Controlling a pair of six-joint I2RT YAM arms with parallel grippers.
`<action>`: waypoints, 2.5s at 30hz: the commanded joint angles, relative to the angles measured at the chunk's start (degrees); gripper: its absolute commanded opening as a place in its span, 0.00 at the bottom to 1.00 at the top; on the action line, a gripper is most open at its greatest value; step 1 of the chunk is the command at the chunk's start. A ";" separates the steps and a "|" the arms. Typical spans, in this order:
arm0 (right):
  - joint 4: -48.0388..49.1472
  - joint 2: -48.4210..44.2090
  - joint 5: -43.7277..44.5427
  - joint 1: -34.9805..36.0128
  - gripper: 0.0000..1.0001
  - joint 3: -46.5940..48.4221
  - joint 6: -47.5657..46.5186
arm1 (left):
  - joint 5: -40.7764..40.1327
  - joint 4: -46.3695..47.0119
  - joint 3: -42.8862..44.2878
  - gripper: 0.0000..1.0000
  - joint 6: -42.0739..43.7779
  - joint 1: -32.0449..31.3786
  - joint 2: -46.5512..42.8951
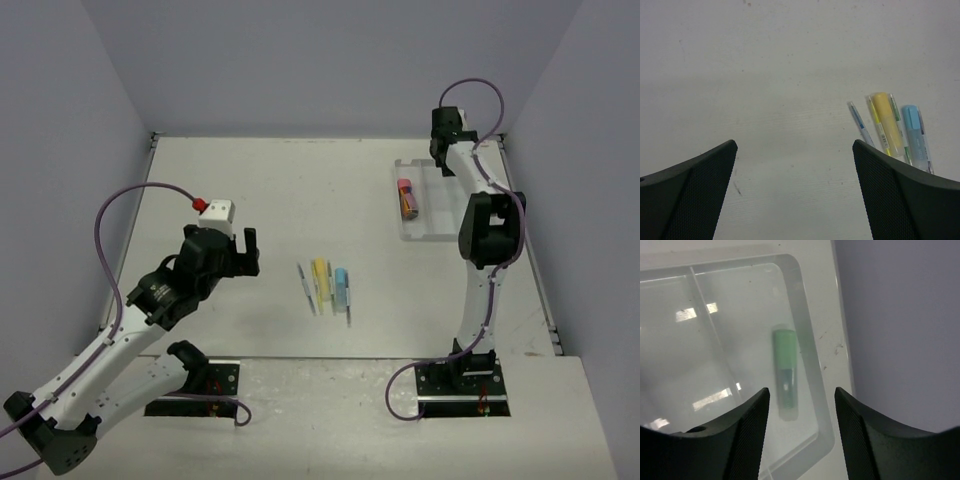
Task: Sort the stationery into containers
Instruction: Place the pen in the storage box, then pick up the pen from the center of the board.
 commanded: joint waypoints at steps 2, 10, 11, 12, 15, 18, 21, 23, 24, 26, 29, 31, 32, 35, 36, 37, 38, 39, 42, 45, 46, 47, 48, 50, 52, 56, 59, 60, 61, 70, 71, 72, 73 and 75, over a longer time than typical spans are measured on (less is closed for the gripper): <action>-7.89 -10.65 -11.41 3.85 0.54 0.31 14.03 | -2.97 1.34 -0.13 1.00 -0.43 -0.23 -0.19; 3.06 -32.08 -29.76 21.88 0.55 -34.85 36.69 | -6.38 0.01 0.28 1.00 -1.96 -0.14 0.69; 3.30 -32.93 -30.20 24.81 0.54 -36.87 38.34 | -6.54 -0.10 0.32 1.00 -2.01 -0.16 1.10; 3.69 -33.46 -30.09 27.64 0.54 -38.81 40.79 | -6.76 -0.19 0.37 1.00 -2.10 -0.16 1.36; 5.62 -34.28 -30.10 35.12 0.52 -44.33 45.27 | -6.97 -0.40 0.41 1.00 -2.36 -0.16 1.73; 4.90 -32.73 -28.24 40.74 0.49 -45.36 49.10 | -6.74 -0.25 0.41 1.00 -2.29 -0.16 1.88; 6.02 -31.41 -28.30 44.28 0.42 -46.69 51.56 | -6.62 -0.23 0.33 1.00 -2.27 -0.16 1.97; 5.88 -30.12 -27.57 45.70 0.38 -46.94 52.82 | -6.62 -0.23 0.33 1.00 -2.27 -0.16 1.97; 5.94 -29.61 -27.31 46.09 0.36 -46.94 53.01 | -6.62 -0.23 0.33 1.00 -2.27 -0.16 1.97; 5.81 -28.85 -27.16 46.54 0.35 -46.58 53.12 | -6.54 -0.11 0.33 1.00 -2.27 -0.16 1.97; 5.42 -27.97 -26.45 46.60 0.33 -46.24 53.35 | -6.45 -0.14 0.33 1.00 -2.27 -0.14 2.06; 4.83 -27.24 -25.46 46.66 0.32 -46.05 53.61 | -6.45 -0.14 0.33 1.00 -2.21 -0.14 2.06; 4.49 -27.00 -24.91 46.64 0.32 -45.98 53.82 | -6.41 -0.14 0.29 1.00 -2.18 -0.16 2.06; 4.36 -26.45 -24.42 46.59 0.32 -46.28 53.97 | -6.14 -0.05 0.24 1.00 -2.06 -0.16 2.12; 4.47 -26.20 -24.61 46.64 0.32 -46.37 53.97 | -6.05 -0.01 0.24 1.00 -2.01 -0.16 2.14; 4.59 -25.89 -24.89 46.68 0.32 -46.36 53.91 | -5.98 0.03 0.24 1.00 -1.98 -0.16 2.20; 4.67 -25.48 -25.03 46.68 0.32 -46.25 53.79 | -5.93 0.03 0.24 1.00 -1.93 -0.15 2.32; 4.85 -25.06 -25.23 46.68 0.32 -46.33 53.79 | -6.01 0.03 0.24 1.00 -2.01 -0.08 2.32; 5.27 -24.09 -26.07 46.63 0.30 -46.19 53.71 | -5.96 0.03 0.24 1.00 -2.01 -0.11 2.27; 5.53 -23.73 -26.40 46.67 0.30 -45.99 53.63 | -5.93 0.03 0.24 1.00 -1.93 -0.16 2.14; 5.45 -23.44 -26.34 46.68 0.30 -45.83 53.62 | -5.88 0.07 0.24 1.00 -1.92 -0.16 2.18; 5.35 -23.09 -26.24 46.68 0.29 -45.63 53.62 | -5.84 0.12 0.24 1.00 -1.92 -0.16 2.23; 5.30 -22.79 -26.29 46.63 0.29 -45.44 53.62 | -5.83 0.12 0.24 1.00 -1.92 -0.16 2.23; 5.05 -21.92 -26.17 46.65 0.28 -45.01 53.77 | -5.83 0.12 0.24 1.00 -1.92 -0.16 2.23; 4.58 -21.05 -25.84 46.63 0.29 -44.67 53.99 | -5.78 0.07 0.24 1.00 -1.92 -0.16 2.12; 3.33 -19.71 -24.97 46.70 0.31 -43.99 54.36 | -5.73 0.12 0.24 1.00 -1.83 -0.09 1.97; 3.42 -19.70 -24.83 46.86 0.31 -44.22 54.50 | -5.57 0.21 0.24 1.00 -1.83 -0.16 2.02; 3.42 -19.96 -24.78 46.86 0.31 -44.22 54.50 | -5.57 0.16 0.24 1.00 -1.83 -0.16 2.00; 3.36 -20.20 -24.69 46.91 0.30 -44.16 54.44 | -5.57 0.12 0.24 1.00 -1.83 -0.16 1.97; 2.45 -23.61 -24.65 46.95 0.09 -43.07 52.74 | -5.57 0.21 0.24 1.00 -1.83 -0.16 1.71; 1.59 -25.61 -24.01 47.02 0.08 -42.57 52.52 | -5.57 0.21 0.24 1.00 -1.83 -0.16 1.78; 0.93 -27.21 -23.53 46.97 0.08 -42.19 52.21 | -5.57 0.21 0.24 1.00 -1.83 -0.09 1.73; 0.31 -28.69 -22.42 46.88 0.08 -41.84 51.52 | -5.57 0.21 0.24 1.00 -1.83 -0.07 1.71; -1.21 -32.86 -21.22 46.50 0.08 -40.77 50.00 | -5.57 0.12 0.24 1.00 -1.83 -0.16 1.70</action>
